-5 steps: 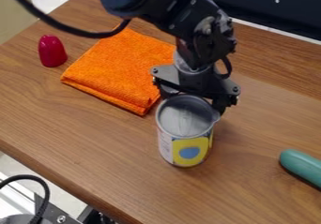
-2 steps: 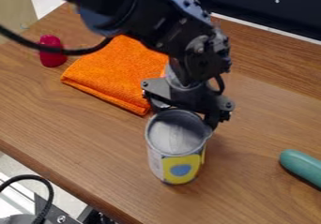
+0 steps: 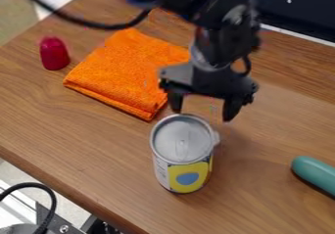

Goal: Moved the gray can to the bottom right corner of the orange cloth

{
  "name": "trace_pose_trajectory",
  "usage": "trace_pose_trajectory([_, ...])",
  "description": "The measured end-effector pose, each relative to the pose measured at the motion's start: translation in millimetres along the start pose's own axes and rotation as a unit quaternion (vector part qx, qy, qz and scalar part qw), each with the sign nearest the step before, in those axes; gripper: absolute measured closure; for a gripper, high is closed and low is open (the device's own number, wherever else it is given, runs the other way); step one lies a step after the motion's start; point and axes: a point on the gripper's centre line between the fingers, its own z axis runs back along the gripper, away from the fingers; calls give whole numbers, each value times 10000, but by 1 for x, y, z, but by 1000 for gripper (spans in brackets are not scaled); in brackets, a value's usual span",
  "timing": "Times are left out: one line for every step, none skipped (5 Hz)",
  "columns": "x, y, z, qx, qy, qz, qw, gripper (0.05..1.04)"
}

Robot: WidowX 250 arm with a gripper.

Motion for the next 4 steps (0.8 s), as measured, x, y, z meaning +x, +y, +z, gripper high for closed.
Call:
trace_pose_trajectory([15, 0, 4, 71, 193, 582, 9981, 84])
trace_pose_trajectory([22, 13, 5, 148, 364, 1221, 9917, 84])
trace_pose_trajectory([23, 32, 0, 2, 545, 1968, 9789, 84])
trace_pose_trajectory([23, 53, 2, -90, 624, 2228, 9728, 84])
